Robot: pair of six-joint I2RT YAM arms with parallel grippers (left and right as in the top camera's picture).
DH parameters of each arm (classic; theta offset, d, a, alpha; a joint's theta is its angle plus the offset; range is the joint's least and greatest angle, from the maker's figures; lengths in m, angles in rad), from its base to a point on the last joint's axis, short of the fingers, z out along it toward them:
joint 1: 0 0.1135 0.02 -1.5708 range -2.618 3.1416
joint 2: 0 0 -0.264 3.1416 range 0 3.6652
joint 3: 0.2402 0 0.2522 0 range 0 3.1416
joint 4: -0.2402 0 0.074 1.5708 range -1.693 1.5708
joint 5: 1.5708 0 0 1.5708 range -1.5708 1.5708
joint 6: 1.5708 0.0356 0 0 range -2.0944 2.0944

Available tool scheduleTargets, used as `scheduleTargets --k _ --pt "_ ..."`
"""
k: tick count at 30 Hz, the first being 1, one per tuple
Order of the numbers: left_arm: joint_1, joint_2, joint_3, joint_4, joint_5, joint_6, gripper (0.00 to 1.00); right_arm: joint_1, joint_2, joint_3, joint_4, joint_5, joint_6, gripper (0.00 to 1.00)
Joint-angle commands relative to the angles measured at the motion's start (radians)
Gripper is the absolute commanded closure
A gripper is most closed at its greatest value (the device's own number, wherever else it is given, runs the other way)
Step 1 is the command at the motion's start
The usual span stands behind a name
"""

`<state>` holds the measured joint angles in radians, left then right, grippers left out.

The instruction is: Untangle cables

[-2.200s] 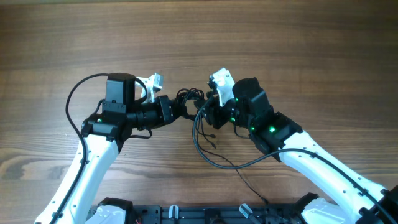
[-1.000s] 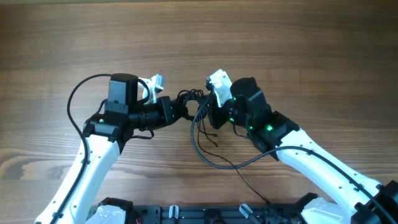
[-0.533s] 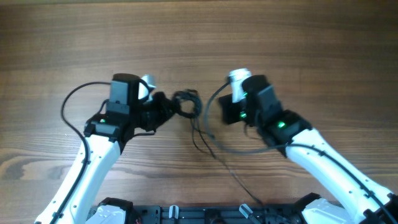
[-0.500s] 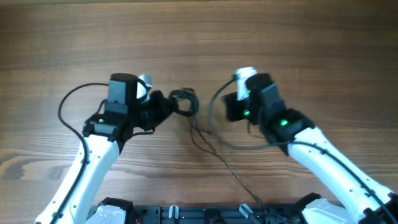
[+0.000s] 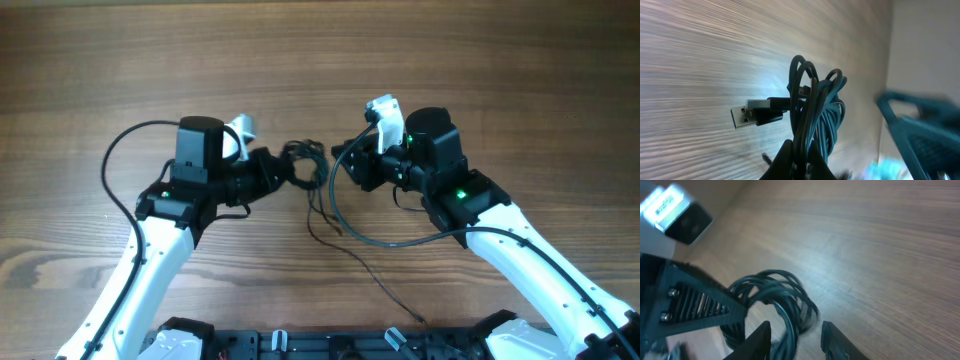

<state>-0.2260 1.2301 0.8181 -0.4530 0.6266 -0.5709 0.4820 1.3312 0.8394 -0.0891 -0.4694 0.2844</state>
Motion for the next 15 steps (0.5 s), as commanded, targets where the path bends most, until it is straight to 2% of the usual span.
scheduleTargets --k 1,11,15 --pt "-0.031 -0.018 0.019 0.012 0.117 0.201 0.96 0.003 0.007 0.000 -0.017 -0.082 -0.082 0.66" --pt "-0.058 -0.018 0.019 0.038 0.109 0.197 0.96 0.035 0.053 0.000 -0.036 -0.134 -0.082 0.72" --pt "-0.058 -0.018 0.019 0.037 0.030 0.139 0.96 0.056 0.071 0.000 -0.048 -0.134 -0.082 0.72"
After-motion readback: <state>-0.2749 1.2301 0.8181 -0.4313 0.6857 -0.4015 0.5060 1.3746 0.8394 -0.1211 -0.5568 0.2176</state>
